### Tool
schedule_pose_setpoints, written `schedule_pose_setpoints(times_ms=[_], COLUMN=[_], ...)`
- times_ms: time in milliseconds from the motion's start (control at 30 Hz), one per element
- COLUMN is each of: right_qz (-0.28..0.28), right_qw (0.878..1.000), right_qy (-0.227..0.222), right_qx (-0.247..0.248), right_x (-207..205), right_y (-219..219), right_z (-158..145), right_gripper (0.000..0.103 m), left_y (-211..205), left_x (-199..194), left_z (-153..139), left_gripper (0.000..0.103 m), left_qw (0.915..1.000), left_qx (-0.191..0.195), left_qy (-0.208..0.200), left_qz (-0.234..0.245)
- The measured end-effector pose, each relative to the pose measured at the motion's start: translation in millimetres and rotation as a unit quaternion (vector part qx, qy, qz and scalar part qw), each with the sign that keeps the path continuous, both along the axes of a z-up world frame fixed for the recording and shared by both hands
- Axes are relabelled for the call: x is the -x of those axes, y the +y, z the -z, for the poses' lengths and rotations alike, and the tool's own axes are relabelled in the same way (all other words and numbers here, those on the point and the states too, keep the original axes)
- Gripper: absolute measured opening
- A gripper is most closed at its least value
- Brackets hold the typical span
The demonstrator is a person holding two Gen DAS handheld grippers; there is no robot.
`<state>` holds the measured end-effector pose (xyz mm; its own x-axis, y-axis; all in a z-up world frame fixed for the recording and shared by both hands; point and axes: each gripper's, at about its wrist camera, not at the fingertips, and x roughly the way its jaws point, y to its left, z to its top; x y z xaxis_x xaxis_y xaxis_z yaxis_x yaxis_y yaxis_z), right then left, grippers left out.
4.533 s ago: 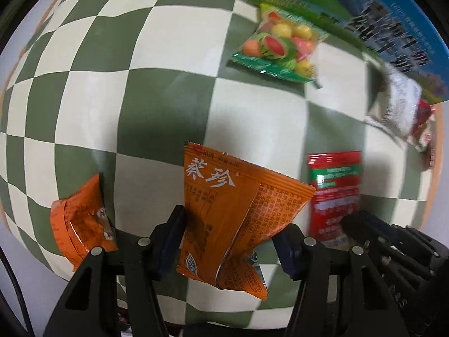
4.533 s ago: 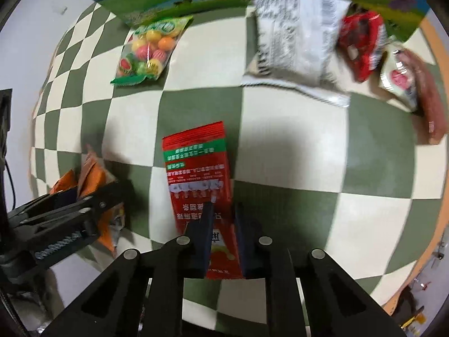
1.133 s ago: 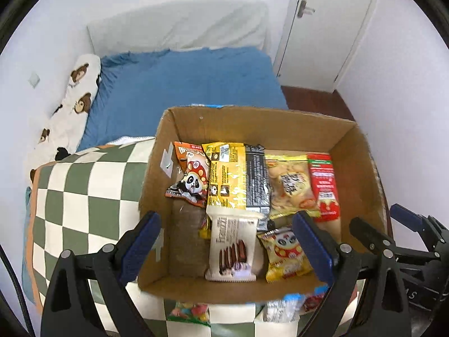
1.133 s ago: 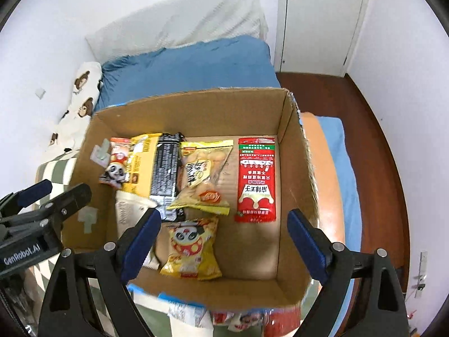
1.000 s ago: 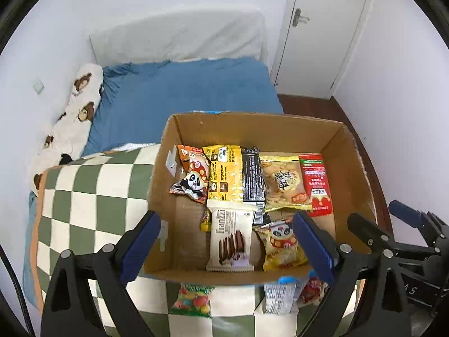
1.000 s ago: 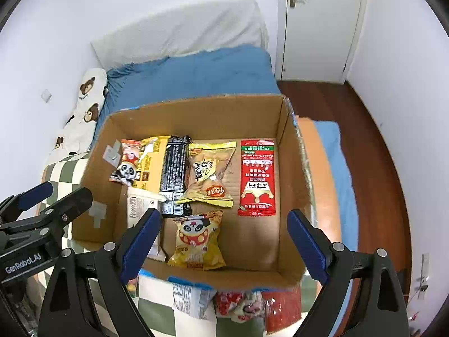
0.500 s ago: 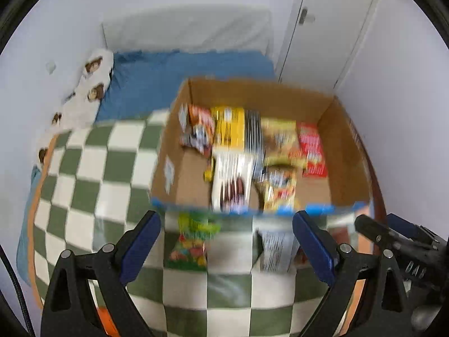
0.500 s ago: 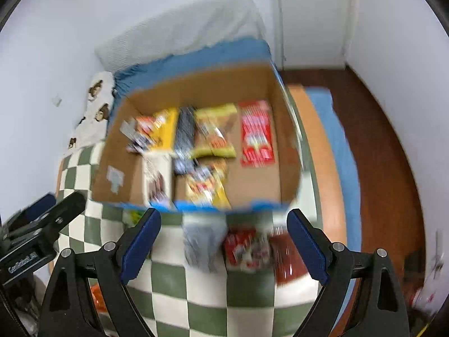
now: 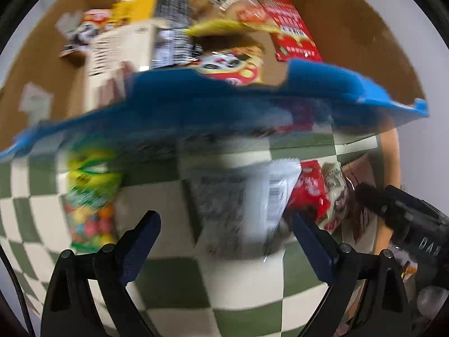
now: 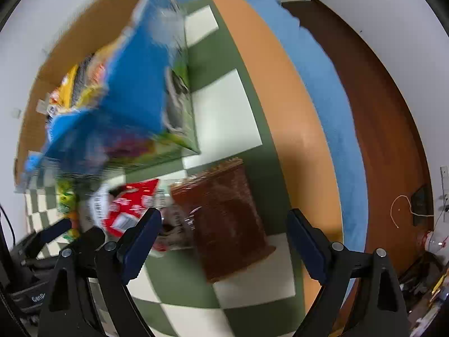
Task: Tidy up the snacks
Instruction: 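Move both tools back down toward the remaining snacks on the mat, then grasp the white printed bag with the left tool while the right tool grasps the brown packet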
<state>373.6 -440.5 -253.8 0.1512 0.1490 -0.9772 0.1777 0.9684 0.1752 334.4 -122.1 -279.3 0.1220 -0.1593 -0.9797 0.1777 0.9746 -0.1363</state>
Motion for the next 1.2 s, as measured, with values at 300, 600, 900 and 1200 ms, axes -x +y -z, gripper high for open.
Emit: schedule_pose_setpoints(times_ms=[300, 600, 900, 1200], right_qz=[-0.025, -0.035, -0.023, -0.046], right_qw=[1.0, 0.998, 0.995, 0.997], right_qy=[0.004, 0.045, 0.072, 0.054], right_qx=[0.013, -0.036, -0.059, -0.012], right_x=[12.4, 88.8, 126.2, 131.4], right_y=[-1.5, 5.3, 7.8, 40.7], right_z=[7.4, 16.7, 34.9, 42.5], right_gripper=[0.062, 0.062, 0.065, 0.062], left_y=[9.9, 49.6, 45.7, 41.1], left_x=[14.3, 105.4, 114.6, 113.6], left_z=[13.2, 31.5, 52.2, 45.3], left_gripper=[0.05, 0.051, 0.055, 0.048], left_qw=[0.9999, 0.9972, 0.9959, 0.9967], left_qx=[0.0, -0.017, -0.011, -0.016], left_qy=[0.01, 0.063, 0.08, 0.067], left_qz=[-0.012, -0.037, -0.04, -0.042])
